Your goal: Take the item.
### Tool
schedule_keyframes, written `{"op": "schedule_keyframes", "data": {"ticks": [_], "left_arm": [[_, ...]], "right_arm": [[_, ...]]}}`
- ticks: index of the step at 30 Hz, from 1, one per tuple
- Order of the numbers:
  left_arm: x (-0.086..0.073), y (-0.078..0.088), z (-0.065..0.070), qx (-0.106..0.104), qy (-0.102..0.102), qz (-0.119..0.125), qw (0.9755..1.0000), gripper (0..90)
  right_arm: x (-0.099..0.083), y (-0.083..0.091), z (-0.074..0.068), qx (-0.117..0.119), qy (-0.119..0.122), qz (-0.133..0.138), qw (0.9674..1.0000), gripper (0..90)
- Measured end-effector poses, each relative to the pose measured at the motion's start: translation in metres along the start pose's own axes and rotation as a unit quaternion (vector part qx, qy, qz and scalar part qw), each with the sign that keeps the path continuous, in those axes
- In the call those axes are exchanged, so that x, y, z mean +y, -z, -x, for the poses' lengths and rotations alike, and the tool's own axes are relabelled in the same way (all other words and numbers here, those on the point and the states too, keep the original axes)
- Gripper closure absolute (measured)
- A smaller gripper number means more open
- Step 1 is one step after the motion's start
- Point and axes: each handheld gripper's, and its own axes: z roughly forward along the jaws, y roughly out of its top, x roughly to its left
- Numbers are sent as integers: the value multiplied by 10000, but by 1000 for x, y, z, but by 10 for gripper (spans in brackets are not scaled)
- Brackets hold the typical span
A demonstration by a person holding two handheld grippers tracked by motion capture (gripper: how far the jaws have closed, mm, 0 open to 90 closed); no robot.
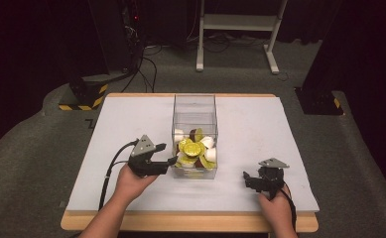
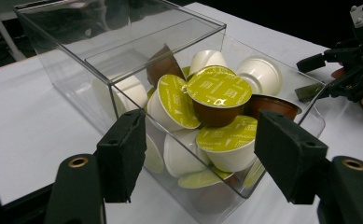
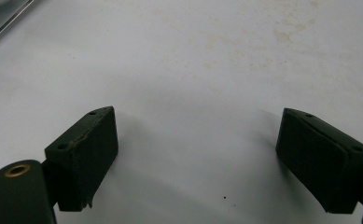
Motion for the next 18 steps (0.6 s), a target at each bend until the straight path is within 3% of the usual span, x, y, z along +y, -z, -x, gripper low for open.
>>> {"op": "schedule_keyframes", "data": {"ticks": [13, 15, 18], "left_arm": [[3, -11, 4, 17, -98, -131, 9999, 334], [3, -13, 7, 14, 0, -51, 10000, 333], [2, -14, 7, -3, -73, -97, 9999, 329]], "right_arm": [[0, 0, 0, -6, 18, 7, 10000, 130], [0, 0, 0, -5, 16, 8, 10000, 130], [0, 0, 0, 3, 9, -1, 10000, 130]]}}
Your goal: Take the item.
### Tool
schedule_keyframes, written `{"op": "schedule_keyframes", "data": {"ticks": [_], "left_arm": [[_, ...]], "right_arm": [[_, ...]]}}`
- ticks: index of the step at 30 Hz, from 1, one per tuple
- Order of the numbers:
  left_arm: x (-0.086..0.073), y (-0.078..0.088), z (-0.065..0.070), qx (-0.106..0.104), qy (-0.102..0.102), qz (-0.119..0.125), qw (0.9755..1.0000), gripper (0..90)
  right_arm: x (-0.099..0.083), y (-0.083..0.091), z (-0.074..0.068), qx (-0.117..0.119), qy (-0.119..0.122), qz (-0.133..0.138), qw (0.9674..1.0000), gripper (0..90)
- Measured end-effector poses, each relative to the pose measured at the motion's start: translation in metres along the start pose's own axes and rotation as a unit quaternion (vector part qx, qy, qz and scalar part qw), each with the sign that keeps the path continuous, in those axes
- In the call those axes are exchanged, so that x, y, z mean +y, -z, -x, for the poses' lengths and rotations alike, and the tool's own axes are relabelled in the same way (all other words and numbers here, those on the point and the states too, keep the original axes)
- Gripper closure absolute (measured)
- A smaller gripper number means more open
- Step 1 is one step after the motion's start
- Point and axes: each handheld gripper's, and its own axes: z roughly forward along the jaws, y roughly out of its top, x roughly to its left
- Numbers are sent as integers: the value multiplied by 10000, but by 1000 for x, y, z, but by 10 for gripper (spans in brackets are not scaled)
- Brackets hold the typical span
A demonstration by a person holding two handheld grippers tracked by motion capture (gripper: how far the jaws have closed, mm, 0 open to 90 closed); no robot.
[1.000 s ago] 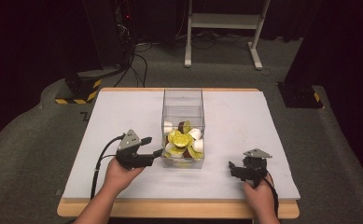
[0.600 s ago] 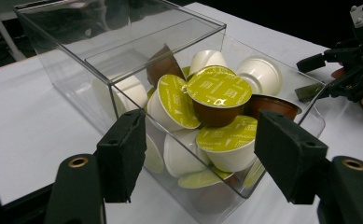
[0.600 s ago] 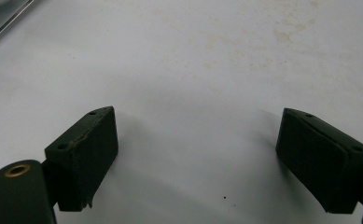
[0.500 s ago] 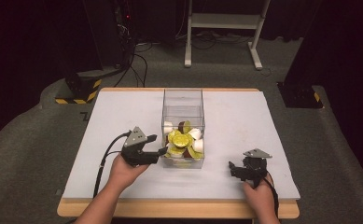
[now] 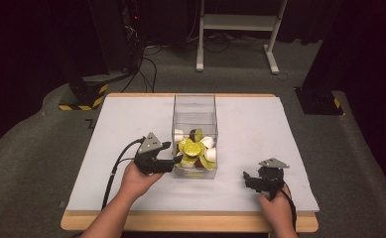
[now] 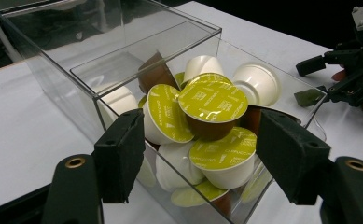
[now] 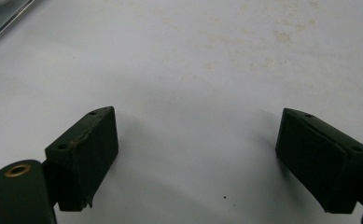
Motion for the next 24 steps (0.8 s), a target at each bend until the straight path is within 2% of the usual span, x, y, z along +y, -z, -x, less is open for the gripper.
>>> {"op": "schedule_keyframes", "data": {"ticks": [3, 9, 15, 19, 20, 24], "left_arm": [[-1, -3, 2, -28, 82, 36, 10000, 328], [0, -9, 4, -84, 37, -14, 10000, 328], [1, -19, 5, -105, 88, -61, 9999, 310], [2, -23, 7, -146, -21, -142, 9998, 306], [2, -26, 10, -138, 42, -94, 9999, 305], [3, -32, 12, -166, 3, -151, 9997, 303]], "right_arm": [[0, 0, 0, 1, -9, -2, 10000, 130], [0, 0, 0, 3, -22, -1, 10000, 130], [0, 0, 0, 3, -22, -1, 10000, 130], [0, 0, 0, 4, -13, 3, 10000, 130], [0, 0, 0, 4, -14, 2, 10000, 131], [0, 0, 0, 4, -12, 2, 10000, 130]]}}
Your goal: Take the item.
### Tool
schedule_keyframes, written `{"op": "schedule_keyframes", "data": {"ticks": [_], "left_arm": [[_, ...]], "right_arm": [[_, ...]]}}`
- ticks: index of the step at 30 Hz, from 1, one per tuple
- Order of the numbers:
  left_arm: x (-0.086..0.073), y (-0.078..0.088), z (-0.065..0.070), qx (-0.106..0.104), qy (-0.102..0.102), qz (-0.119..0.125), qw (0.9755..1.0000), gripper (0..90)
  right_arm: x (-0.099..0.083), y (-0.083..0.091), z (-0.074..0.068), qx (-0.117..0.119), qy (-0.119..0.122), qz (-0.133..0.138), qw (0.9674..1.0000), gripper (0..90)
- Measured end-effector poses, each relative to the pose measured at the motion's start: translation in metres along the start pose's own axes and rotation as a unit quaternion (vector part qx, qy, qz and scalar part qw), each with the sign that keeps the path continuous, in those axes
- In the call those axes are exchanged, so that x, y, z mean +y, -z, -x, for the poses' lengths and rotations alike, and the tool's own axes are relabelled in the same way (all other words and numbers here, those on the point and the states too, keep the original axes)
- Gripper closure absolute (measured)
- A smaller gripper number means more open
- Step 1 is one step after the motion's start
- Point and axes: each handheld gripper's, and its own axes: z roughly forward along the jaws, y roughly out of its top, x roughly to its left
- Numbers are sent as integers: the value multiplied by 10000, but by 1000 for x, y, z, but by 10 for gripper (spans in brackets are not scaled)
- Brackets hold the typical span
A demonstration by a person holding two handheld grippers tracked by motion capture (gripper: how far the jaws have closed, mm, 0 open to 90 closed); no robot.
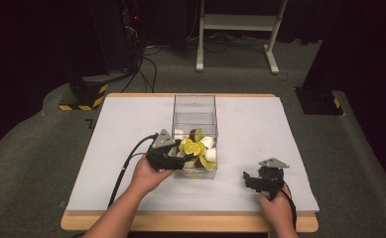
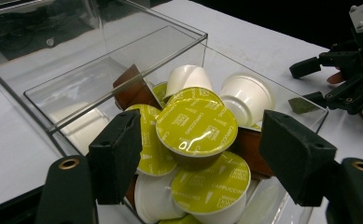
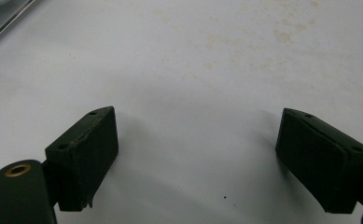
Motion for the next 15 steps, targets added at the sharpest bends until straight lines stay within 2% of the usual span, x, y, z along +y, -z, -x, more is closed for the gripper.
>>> {"op": "schedule_keyframes", "data": {"ticks": [5, 11, 14, 15], "left_arm": [[0, -9, 1, 11, -36, -151, 9999, 306], [0, -17, 0, 78, -6, -192, 9998, 305], [1, -18, 0, 48, -11, -237, 9997, 304], [1, -19, 0, 95, -66, -245, 9996, 304]], "right_arm": [[0, 0, 0, 2, 6, 4, 10000, 130], [0, 0, 0, 2, 1, 1, 10000, 130], [0, 0, 0, 3, 8, 3, 10000, 130], [0, 0, 0, 5, 7, 3, 10000, 131]]}}
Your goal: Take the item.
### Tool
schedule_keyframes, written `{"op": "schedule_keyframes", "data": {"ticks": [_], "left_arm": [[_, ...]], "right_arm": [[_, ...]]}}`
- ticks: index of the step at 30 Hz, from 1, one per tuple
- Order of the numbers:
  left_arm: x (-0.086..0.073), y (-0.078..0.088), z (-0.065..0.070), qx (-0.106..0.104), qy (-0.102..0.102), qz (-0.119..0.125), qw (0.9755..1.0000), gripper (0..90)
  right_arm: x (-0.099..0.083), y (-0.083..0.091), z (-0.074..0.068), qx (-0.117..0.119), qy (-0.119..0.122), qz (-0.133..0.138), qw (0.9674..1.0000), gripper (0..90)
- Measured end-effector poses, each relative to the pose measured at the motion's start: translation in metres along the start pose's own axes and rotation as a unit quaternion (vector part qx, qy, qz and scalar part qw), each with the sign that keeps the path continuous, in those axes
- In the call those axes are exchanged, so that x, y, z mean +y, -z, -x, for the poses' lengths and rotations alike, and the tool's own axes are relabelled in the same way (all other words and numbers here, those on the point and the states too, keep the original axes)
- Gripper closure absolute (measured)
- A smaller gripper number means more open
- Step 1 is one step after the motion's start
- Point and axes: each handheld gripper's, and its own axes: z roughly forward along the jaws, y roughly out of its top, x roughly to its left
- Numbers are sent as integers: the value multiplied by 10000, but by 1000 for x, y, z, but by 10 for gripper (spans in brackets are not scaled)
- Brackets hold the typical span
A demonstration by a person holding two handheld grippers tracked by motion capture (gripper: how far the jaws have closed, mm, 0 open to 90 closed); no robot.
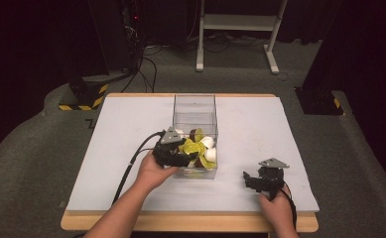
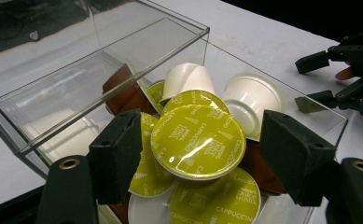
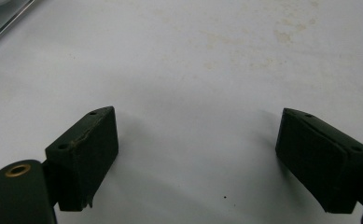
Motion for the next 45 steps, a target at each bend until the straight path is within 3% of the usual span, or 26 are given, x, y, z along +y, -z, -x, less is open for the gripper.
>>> {"op": "schedule_keyframes", "data": {"ticks": [19, 30, 45], "left_arm": [[-5, -10, 1, 18, -37, -120, 9999, 332], [-7, -11, 0, 65, -194, -227, 9995, 371], [-6, -5, 3, 20, -147, -89, 9999, 373]], "right_arm": [[0, 0, 0, 1, -2, -1, 10000, 131], [0, 0, 0, 1, -3, 0, 10000, 131], [0, 0, 0, 3, -2, -1, 10000, 131]]}}
